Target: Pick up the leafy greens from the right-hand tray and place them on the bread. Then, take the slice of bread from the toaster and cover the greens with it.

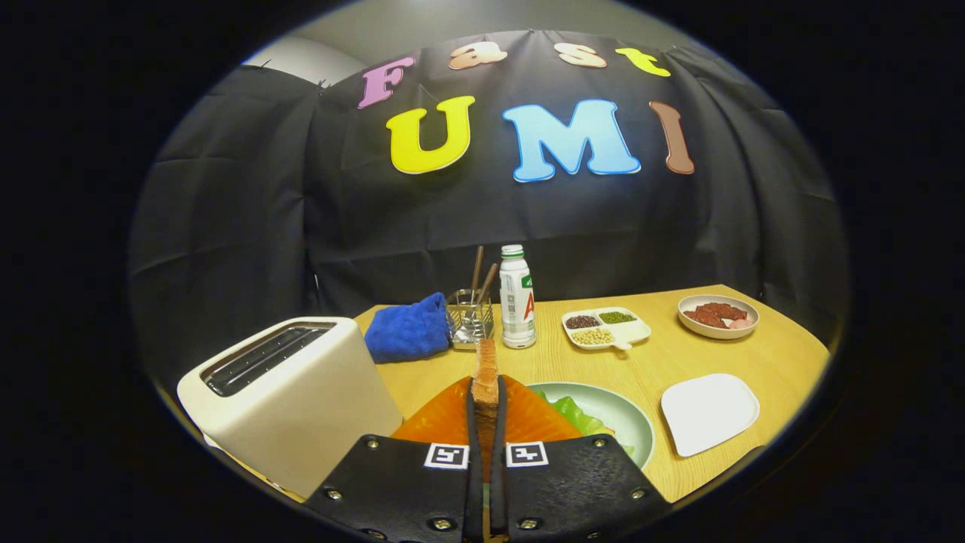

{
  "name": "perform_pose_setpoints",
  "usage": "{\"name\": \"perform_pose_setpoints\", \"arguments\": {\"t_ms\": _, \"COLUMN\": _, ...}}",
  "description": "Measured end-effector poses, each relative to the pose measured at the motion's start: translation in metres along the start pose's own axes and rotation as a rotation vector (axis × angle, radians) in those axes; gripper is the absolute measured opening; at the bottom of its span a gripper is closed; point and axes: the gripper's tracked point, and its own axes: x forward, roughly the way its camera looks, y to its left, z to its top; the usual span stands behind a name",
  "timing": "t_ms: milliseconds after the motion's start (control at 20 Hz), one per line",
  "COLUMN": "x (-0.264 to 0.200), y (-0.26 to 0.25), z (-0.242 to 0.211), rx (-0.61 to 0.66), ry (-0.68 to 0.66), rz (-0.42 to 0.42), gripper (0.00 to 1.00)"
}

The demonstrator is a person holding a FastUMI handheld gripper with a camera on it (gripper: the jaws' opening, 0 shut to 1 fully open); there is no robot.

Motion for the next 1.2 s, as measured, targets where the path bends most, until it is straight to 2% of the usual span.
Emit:
{"name": "perform_pose_setpoints", "arguments": {"t_ms": 200, "x": -0.002, "y": -0.021, "z": -0.005, "rx": -0.058, "ry": 0.0, "rz": -0.053, "gripper": 0.05}}
{"name": "perform_pose_setpoints", "arguments": {"t_ms": 500, "x": 0.005, "y": -0.039, "z": -0.012, "rx": -0.159, "ry": -0.004, "rz": -0.094, "gripper": 0.16}}
{"name": "perform_pose_setpoints", "arguments": {"t_ms": 650, "x": 0.006, "y": -0.057, "z": -0.019, "rx": -0.22, "ry": -0.001, "rz": -0.151, "gripper": 0.35}}
{"name": "perform_pose_setpoints", "arguments": {"t_ms": 750, "x": 0.009, "y": -0.057, "z": -0.035, "rx": -0.211, "ry": 0.052, "rz": -0.126, "gripper": 0.39}}
{"name": "perform_pose_setpoints", "arguments": {"t_ms": 900, "x": 0.009, "y": -0.053, "z": -0.05, "rx": -0.165, "ry": 0.104, "rz": -0.082, "gripper": 0.39}}
{"name": "perform_pose_setpoints", "arguments": {"t_ms": 1200, "x": -0.002, "y": -0.056, "z": -0.03, "rx": -0.164, "ry": 0.015, "rz": -0.063, "gripper": 0.39}}
